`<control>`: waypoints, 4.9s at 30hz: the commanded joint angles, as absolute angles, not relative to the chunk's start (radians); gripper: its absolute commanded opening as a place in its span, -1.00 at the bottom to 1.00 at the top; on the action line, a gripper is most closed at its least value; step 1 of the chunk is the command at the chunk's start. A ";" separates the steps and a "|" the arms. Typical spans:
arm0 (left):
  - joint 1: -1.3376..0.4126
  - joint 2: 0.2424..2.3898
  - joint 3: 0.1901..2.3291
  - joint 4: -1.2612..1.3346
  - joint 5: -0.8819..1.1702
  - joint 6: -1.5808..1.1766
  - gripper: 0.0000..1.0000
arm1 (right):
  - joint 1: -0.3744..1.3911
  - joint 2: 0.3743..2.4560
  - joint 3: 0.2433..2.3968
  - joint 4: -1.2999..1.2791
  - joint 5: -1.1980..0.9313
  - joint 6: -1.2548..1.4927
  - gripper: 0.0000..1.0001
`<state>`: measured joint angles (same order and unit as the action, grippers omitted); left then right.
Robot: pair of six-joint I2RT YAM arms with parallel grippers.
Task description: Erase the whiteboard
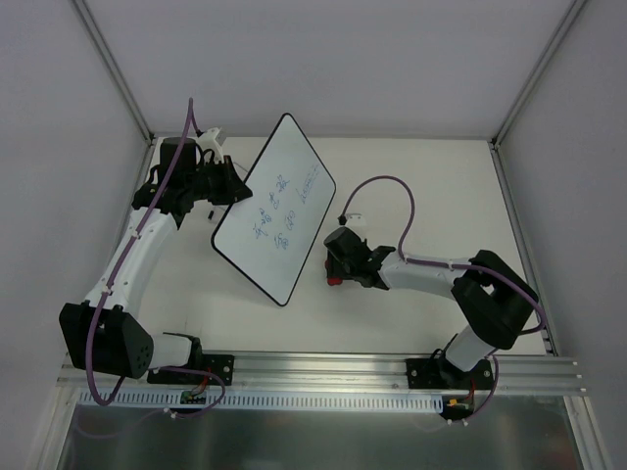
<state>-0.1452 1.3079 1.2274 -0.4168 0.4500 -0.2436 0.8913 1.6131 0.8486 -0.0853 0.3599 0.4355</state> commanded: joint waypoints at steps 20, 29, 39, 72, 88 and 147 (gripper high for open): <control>-0.164 1.270 1.215 -0.376 0.425 -0.215 -1.00 | 0.942 1.657 0.943 -0.103 0.377 0.338 0.10; -0.166 1.270 1.213 -0.376 0.425 -0.213 -1.00 | 0.943 1.690 0.936 -0.101 0.360 0.339 0.01; -0.202 1.295 1.207 -0.376 0.457 -0.227 -1.00 | 0.934 1.625 0.963 -0.060 0.377 0.221 -0.88; -0.253 1.522 1.370 -0.397 0.614 -0.081 -1.00 | 1.028 1.810 1.085 0.695 -0.080 -0.224 -0.99; -0.253 1.493 1.321 -0.423 0.635 -0.054 -1.00 | 0.856 1.773 0.996 0.752 -0.077 -0.103 -0.99; -0.267 1.513 1.344 -0.472 0.729 -0.023 -1.00 | 0.540 1.963 1.167 0.632 -0.139 0.092 -0.99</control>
<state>-0.2047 1.5146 1.3552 -0.3946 0.5751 -0.1226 0.5350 1.8996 1.1301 0.7189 -0.1436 0.0799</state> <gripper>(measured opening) 0.077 0.073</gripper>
